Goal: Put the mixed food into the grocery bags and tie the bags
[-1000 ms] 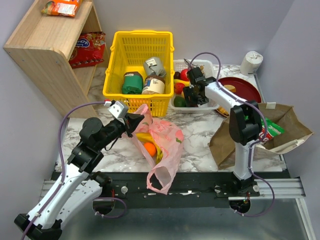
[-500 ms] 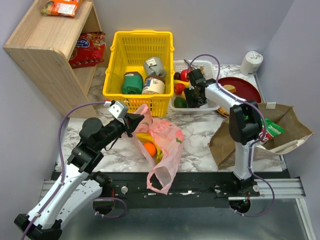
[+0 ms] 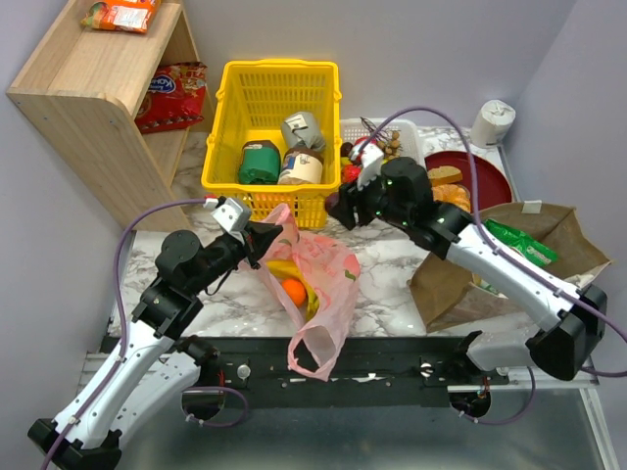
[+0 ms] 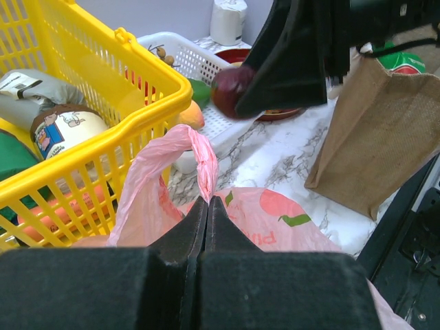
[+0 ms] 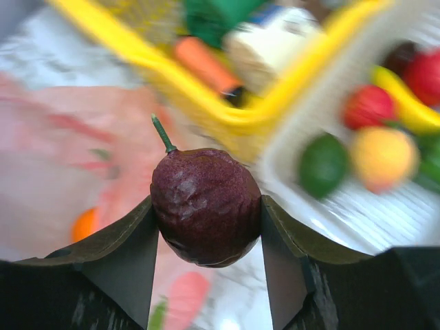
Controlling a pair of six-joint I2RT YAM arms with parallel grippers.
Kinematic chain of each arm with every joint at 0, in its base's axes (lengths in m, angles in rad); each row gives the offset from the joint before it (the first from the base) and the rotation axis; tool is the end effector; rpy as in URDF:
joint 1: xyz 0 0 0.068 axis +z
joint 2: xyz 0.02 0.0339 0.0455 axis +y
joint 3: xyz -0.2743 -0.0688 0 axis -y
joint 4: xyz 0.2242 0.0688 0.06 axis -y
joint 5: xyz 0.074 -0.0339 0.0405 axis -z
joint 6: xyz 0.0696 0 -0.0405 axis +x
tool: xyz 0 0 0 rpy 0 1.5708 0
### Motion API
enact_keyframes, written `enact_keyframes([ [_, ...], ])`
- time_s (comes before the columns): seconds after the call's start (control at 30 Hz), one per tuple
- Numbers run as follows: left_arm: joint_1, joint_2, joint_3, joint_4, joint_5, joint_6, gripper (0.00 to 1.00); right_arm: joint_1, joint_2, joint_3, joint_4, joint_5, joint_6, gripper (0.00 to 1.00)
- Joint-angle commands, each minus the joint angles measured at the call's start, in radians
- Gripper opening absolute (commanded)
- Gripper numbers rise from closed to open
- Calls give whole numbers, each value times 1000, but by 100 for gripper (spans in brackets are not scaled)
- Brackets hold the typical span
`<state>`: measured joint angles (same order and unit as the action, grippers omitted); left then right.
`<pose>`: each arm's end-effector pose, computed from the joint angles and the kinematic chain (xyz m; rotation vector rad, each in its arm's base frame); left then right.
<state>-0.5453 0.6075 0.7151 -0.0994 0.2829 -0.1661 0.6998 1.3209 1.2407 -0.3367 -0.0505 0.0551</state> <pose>0.1199 -0.0955 0.3550 0.5272 1.5283 -0.7755 0.2362 0.2034 0.3630 -0.6738 1.9121 0.5338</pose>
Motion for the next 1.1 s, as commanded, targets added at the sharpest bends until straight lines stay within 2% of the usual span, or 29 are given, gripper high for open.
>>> enact_keyframes([
  [0.0, -1, -2, 4, 10, -13, -1, 0, 122, 110, -41, 195, -271, 46, 27],
  [0.13, -1, -2, 3, 10, -11, -1, 0, 231, 218, 38, 214, -279, 37, 27],
  [0.23, -1, -6, 1, 10, -16, 0, 0, 251, 286, 71, 214, -319, 49, 28],
  [0.27, -1, -6, 1, 9, -19, 2, 0, 256, 299, 83, 215, -334, 52, 29],
  [0.33, -1, -5, 3, 9, -18, 0, 0, 267, 328, 91, 212, -347, 55, 38],
  [0.37, -2, -6, 1, 9, -17, 2, 0, 268, 331, 89, 211, -345, 57, 48],
  [0.4, -1, -3, 3, 7, -19, 2, 0, 268, 334, 86, 206, -341, 60, 75],
  [0.47, -1, -3, 3, 7, -19, 4, 0, 268, 311, 72, 206, -316, 68, 94],
  [0.5, -1, -2, 3, 7, -19, 2, 0, 268, 296, 56, 203, -304, 63, 100],
  [0.63, -1, -2, 4, 9, -17, 4, 0, 267, 170, -33, 199, -155, -3, 99],
  [0.67, -2, -2, 4, 7, -17, 2, 0, 265, 143, -56, 199, -70, -21, 98],
  [0.73, -1, -3, 3, 7, -19, 4, 0, 236, 66, -133, 197, 4, -46, 83],
  [0.8, -1, -6, 4, 6, -21, 4, 0, 189, 19, -181, 199, 44, -44, 78],
  [0.93, -1, -6, 4, 6, -24, 5, 0, -3, -57, -230, 197, 44, -21, 78],
  [1.03, -1, -2, 4, 4, -21, 5, 0, -95, -7, -140, 99, 132, 3, 80],
  [1.07, -1, -2, 3, 4, -21, 7, 0, -126, 56, -101, 56, 136, 34, 80],
])
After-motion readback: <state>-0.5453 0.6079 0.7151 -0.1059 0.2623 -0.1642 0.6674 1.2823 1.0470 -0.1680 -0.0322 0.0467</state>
